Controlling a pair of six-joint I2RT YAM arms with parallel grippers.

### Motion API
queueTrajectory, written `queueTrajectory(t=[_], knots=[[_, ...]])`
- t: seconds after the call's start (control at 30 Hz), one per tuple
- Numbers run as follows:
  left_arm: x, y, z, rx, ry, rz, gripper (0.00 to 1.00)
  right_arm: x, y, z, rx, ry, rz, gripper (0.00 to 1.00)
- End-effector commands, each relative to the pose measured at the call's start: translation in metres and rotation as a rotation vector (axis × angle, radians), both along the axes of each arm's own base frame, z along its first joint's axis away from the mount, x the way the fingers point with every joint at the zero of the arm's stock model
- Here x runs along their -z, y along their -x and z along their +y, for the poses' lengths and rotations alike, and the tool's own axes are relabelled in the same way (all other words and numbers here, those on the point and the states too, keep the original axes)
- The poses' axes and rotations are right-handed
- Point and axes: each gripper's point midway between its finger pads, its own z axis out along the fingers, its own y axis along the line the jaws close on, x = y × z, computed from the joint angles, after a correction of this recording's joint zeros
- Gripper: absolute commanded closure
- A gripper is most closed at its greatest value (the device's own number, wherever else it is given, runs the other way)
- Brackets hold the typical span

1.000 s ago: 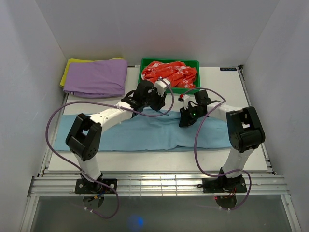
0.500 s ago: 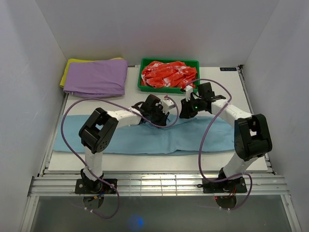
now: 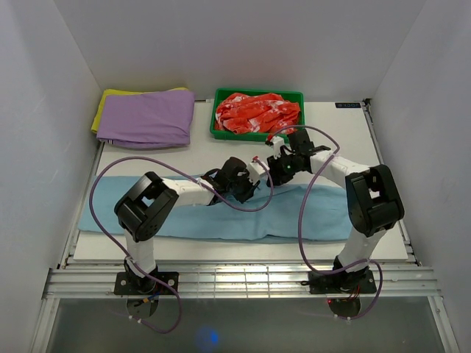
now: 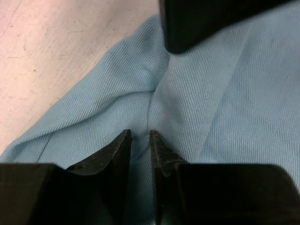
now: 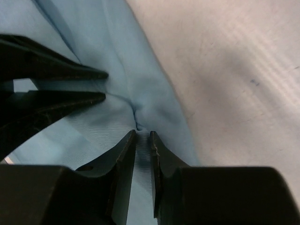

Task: Fold and stack the trousers
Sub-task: Fold the trousers

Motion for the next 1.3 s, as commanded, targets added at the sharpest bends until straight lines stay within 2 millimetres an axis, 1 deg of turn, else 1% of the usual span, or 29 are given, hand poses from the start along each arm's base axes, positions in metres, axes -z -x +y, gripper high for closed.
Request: queueTrajectory(t=[0.0, 0.03, 0.07, 0.1, 0.13, 0.17, 0.2, 0.23, 0.27, 0.3, 0.4, 0.47, 0.53, 0.57, 0.6, 0.63, 0.67, 0.73, 0.77, 0.87, 0.9, 0.97, 1.0, 1.2, 1.27], knots=[[0.012, 0.003, 0.016, -0.058, -0.043, 0.016, 0.64, 0.019, 0.016, -0.005, -0.007, 0.066, 0.029, 0.75], [0.009, 0.005, 0.014, -0.064, -0.021, 0.033, 0.63, 0.029, 0.024, -0.010, -0.019, 0.089, 0.039, 0.75], [0.005, 0.008, 0.012, -0.060, -0.005, 0.043, 0.62, 0.035, 0.025, -0.013, -0.019, 0.107, 0.026, 0.75], [-0.003, 0.010, 0.010, -0.059, 0.016, 0.050, 0.61, 0.039, 0.028, -0.016, -0.020, 0.114, 0.025, 0.76], [-0.009, 0.013, 0.006, -0.052, 0.043, 0.067, 0.60, 0.050, 0.038, -0.022, -0.024, 0.132, 0.043, 0.77], [-0.018, 0.014, 0.001, -0.065, 0.079, 0.085, 0.60, 0.054, 0.042, -0.024, -0.023, 0.137, 0.042, 0.78], [-0.027, 0.015, -0.001, -0.064, 0.098, 0.091, 0.60, 0.054, 0.040, -0.024, -0.017, 0.131, 0.016, 0.83], [-0.033, 0.019, -0.006, -0.071, 0.133, 0.125, 0.60, 0.055, 0.041, -0.025, -0.016, 0.129, 0.006, 0.84], [-0.040, 0.020, -0.009, -0.093, 0.167, 0.158, 0.60, 0.062, 0.049, -0.029, -0.012, 0.133, 0.018, 0.84], [-0.049, 0.020, -0.014, -0.093, 0.196, 0.173, 0.60, 0.059, 0.047, -0.027, -0.010, 0.120, -0.009, 0.86], [-0.062, 0.026, -0.028, -0.095, 0.265, 0.253, 0.60, 0.061, 0.049, -0.027, -0.009, 0.110, -0.013, 0.88], [-0.059, 0.030, -0.034, -0.089, 0.280, 0.303, 0.58, 0.061, 0.048, -0.026, -0.010, 0.100, -0.021, 0.89], [-0.059, 0.029, -0.037, -0.104, 0.292, 0.328, 0.57, 0.061, 0.048, -0.026, -0.009, 0.099, -0.027, 0.90], [-0.051, 0.027, -0.037, -0.119, 0.283, 0.347, 0.54, 0.061, 0.049, -0.026, -0.007, 0.099, -0.028, 0.90], [-0.049, 0.026, -0.037, -0.140, 0.291, 0.374, 0.54, 0.061, 0.049, -0.027, -0.007, 0.101, -0.030, 0.90], [-0.050, 0.018, -0.034, -0.160, 0.303, 0.385, 0.54, 0.061, 0.049, -0.027, -0.007, 0.101, -0.033, 0.90], [-0.044, 0.015, -0.033, -0.173, 0.303, 0.403, 0.53, 0.059, 0.048, -0.027, -0.006, 0.098, -0.040, 0.91], [-0.044, 0.007, -0.033, -0.201, 0.324, 0.425, 0.53, 0.060, 0.049, -0.027, -0.005, 0.099, -0.039, 0.92], [-0.038, 0.005, -0.034, -0.210, 0.321, 0.446, 0.53, 0.060, 0.049, -0.027, -0.006, 0.098, -0.040, 0.92], [-0.036, -0.001, -0.039, -0.232, 0.336, 0.469, 0.53, 0.060, 0.049, -0.027, -0.003, 0.099, -0.036, 0.92], [-0.030, -0.001, -0.039, -0.241, 0.333, 0.481, 0.53, 0.060, 0.049, -0.027, -0.003, 0.099, -0.036, 0.92], [-0.029, -0.003, -0.041, -0.252, 0.339, 0.493, 0.53, 0.060, 0.049, -0.027, -0.001, 0.100, -0.035, 0.92], [-0.025, -0.003, -0.042, -0.255, 0.336, 0.503, 0.53, 0.060, 0.049, -0.027, -0.002, 0.099, -0.035, 0.92], [-0.024, -0.003, -0.053, -0.241, 0.376, 0.549, 0.54, 0.061, 0.049, -0.027, -0.005, 0.101, -0.033, 0.92], [-0.021, -0.002, -0.056, -0.241, 0.385, 0.570, 0.54, 0.061, 0.049, -0.027, -0.006, 0.101, -0.035, 0.92]])
